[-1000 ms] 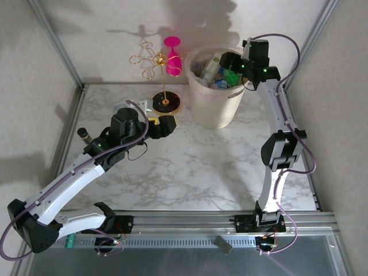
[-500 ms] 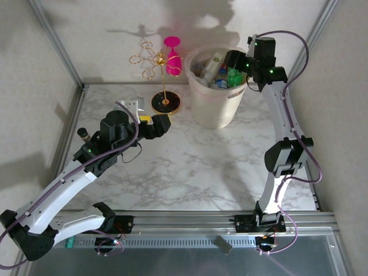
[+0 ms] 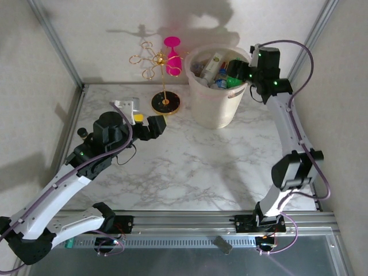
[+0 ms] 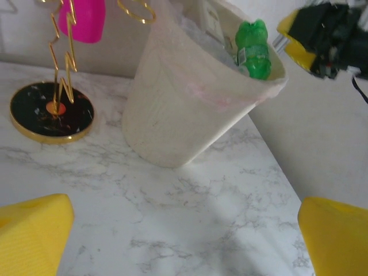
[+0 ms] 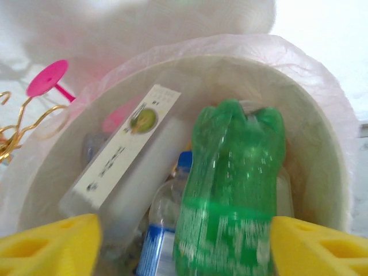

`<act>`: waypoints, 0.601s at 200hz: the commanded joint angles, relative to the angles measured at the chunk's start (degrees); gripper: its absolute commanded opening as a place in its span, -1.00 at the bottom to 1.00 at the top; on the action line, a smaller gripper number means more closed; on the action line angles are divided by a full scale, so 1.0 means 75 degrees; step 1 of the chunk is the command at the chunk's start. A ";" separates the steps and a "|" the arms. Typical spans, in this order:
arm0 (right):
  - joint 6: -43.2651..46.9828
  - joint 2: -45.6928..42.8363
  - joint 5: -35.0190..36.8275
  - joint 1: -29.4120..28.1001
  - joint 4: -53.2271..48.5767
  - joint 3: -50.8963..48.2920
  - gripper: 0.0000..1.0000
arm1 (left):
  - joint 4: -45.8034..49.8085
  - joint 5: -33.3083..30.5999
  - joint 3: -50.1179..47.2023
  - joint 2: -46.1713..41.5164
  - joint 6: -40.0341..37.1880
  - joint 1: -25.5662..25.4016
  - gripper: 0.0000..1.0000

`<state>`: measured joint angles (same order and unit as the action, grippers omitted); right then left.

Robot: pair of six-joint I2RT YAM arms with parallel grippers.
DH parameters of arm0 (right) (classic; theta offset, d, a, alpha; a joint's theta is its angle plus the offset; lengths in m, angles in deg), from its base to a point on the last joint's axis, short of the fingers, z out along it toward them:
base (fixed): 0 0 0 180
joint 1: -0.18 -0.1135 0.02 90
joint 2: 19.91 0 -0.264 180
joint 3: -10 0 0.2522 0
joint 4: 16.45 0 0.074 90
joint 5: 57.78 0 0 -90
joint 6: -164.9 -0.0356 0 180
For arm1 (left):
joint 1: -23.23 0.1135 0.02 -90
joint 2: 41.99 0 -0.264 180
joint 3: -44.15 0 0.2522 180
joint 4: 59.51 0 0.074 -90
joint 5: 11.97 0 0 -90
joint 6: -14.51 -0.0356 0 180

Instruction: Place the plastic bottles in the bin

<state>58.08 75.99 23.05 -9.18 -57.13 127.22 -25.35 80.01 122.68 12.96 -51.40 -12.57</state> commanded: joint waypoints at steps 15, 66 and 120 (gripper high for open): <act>0.0621 -0.2300 -0.0899 -0.0141 0.2085 -0.2049 0.98 | -0.0121 -0.1228 0.0279 -0.0661 -0.0548 -0.0009 0.99; 0.1136 -0.5287 -0.1647 -0.0162 0.5090 -0.6365 0.98 | -0.3083 -0.2920 -0.2026 -0.2337 -0.1706 -0.0007 0.99; 0.2416 -0.5998 -0.0448 -0.0159 0.5474 -0.8361 0.98 | -0.5757 -0.3004 -0.4420 -0.2003 -0.3732 0.0311 0.99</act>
<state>72.29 31.66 14.70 -10.36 -22.75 69.34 -55.47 62.83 94.90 -4.15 -73.91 -12.22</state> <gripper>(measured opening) 0.988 0.995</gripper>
